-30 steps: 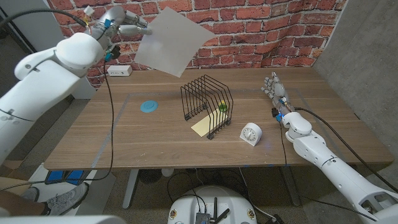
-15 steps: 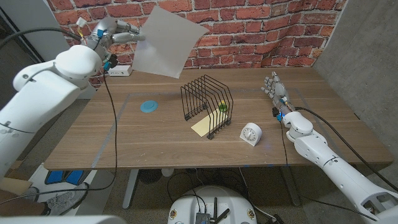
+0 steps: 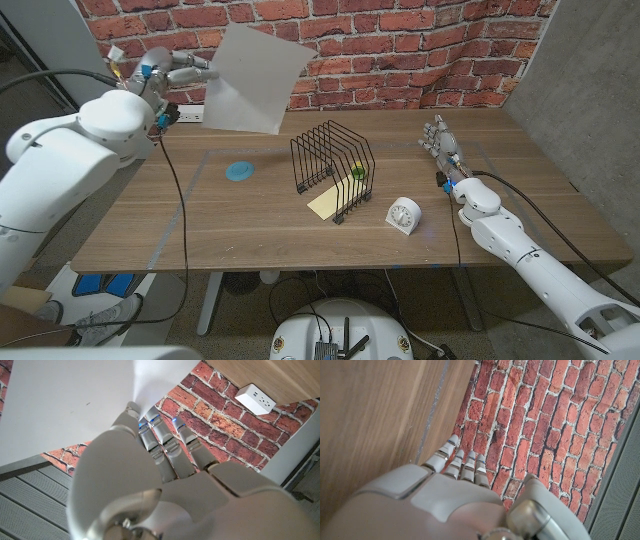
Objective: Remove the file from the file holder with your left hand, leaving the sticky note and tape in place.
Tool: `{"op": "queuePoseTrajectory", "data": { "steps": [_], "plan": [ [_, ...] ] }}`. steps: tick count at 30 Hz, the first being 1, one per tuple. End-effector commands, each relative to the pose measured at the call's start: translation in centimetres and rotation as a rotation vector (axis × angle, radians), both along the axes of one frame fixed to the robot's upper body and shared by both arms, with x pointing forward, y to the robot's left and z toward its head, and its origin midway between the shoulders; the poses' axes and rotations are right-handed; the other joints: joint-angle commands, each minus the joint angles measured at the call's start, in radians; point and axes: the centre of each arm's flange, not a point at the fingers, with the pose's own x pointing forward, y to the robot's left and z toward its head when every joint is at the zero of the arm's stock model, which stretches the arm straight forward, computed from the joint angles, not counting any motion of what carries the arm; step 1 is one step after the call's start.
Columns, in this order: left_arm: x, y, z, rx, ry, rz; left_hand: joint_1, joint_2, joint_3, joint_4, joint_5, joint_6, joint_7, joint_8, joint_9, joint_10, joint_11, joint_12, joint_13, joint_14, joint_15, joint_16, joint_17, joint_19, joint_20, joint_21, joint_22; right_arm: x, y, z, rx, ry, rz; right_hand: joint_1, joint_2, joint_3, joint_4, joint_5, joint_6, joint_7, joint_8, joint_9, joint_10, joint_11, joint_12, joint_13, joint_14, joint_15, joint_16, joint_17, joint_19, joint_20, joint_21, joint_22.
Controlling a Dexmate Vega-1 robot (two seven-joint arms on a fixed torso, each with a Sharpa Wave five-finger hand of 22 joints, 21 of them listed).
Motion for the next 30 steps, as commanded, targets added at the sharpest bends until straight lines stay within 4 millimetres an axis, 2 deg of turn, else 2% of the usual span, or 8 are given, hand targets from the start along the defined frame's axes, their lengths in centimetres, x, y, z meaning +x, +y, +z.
{"op": "queuePoseTrajectory", "data": {
  "steps": [1, 16, 30],
  "plan": [
    [0.2, 2.1, -2.7, -0.152, 0.033, -0.031, 0.000, 0.012, 0.002, -0.006, 0.005, 0.001, 0.005, -0.003, 0.005, 0.006, -0.002, 0.002, 0.004, 0.005, -0.014, -0.001, 0.003, 0.013, -0.140, 0.006, 0.001, 0.2, 0.3, 0.1, 0.000, -0.003, 0.000, -0.012, 0.027, 0.009, 0.002, 0.000, 0.009, 0.001, 0.001, 0.004, 0.001, 0.003, 0.000, -0.001, -0.001, 0.000, 0.007, 0.002, 0.007, -0.005, -0.003, 0.003],
    [2.0, 4.7, -7.2, -0.365, 0.118, -0.129, 0.000, 0.014, 0.004, -0.007, 0.006, -0.003, 0.011, -0.003, 0.006, 0.003, -0.002, 0.001, 0.003, 0.005, -0.014, -0.001, 0.003, 0.014, -0.139, 0.005, 0.000, -0.3, 0.3, 0.1, -0.009, -0.018, -0.006, -0.013, 0.025, 0.009, 0.001, -0.001, 0.008, -0.001, 0.001, 0.004, 0.003, 0.001, 0.000, -0.001, -0.001, -0.002, 0.008, 0.002, 0.006, -0.004, -0.003, 0.003],
    [3.0, 6.2, -10.1, -0.484, 0.179, -0.154, 0.001, 0.015, 0.006, -0.007, 0.007, -0.005, 0.013, -0.003, 0.007, 0.000, -0.002, 0.000, 0.003, 0.005, -0.013, -0.002, 0.003, 0.013, -0.139, 0.003, -0.001, -0.3, 0.5, -0.1, -0.001, -0.013, -0.009, -0.014, 0.025, 0.010, 0.002, -0.001, 0.008, -0.002, 0.001, 0.004, 0.003, 0.001, 0.000, -0.001, -0.002, -0.002, 0.008, 0.003, 0.005, -0.006, -0.003, 0.003]
  ]
}}
